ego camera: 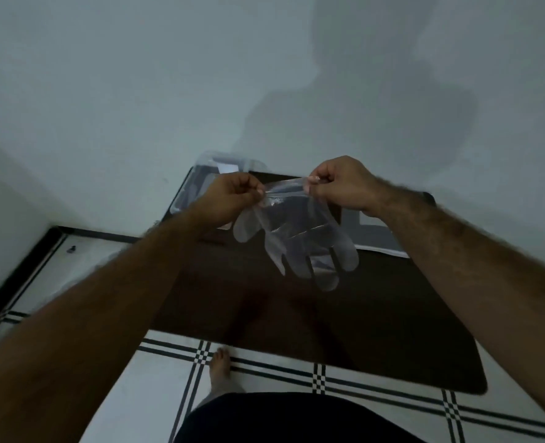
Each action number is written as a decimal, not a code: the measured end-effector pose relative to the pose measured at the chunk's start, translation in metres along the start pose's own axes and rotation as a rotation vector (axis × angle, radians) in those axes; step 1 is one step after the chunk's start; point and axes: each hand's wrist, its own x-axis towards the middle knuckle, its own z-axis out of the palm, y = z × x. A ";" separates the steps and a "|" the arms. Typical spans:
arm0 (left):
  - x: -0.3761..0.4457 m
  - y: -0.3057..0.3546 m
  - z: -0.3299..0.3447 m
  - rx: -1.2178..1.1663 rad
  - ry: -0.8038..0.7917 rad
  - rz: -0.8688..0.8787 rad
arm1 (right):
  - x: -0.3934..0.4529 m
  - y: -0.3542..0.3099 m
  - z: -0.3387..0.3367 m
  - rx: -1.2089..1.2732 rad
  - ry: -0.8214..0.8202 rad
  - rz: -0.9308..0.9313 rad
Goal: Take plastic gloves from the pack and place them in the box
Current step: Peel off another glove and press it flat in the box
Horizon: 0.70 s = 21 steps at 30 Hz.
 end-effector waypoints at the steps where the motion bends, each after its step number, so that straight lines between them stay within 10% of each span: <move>1: 0.004 -0.002 -0.015 0.001 0.025 -0.002 | 0.012 -0.009 0.007 -0.017 0.001 -0.014; 21: 0.188 -0.089 -0.254 0.175 -0.107 -0.020 | 0.264 -0.107 0.128 0.261 0.113 0.147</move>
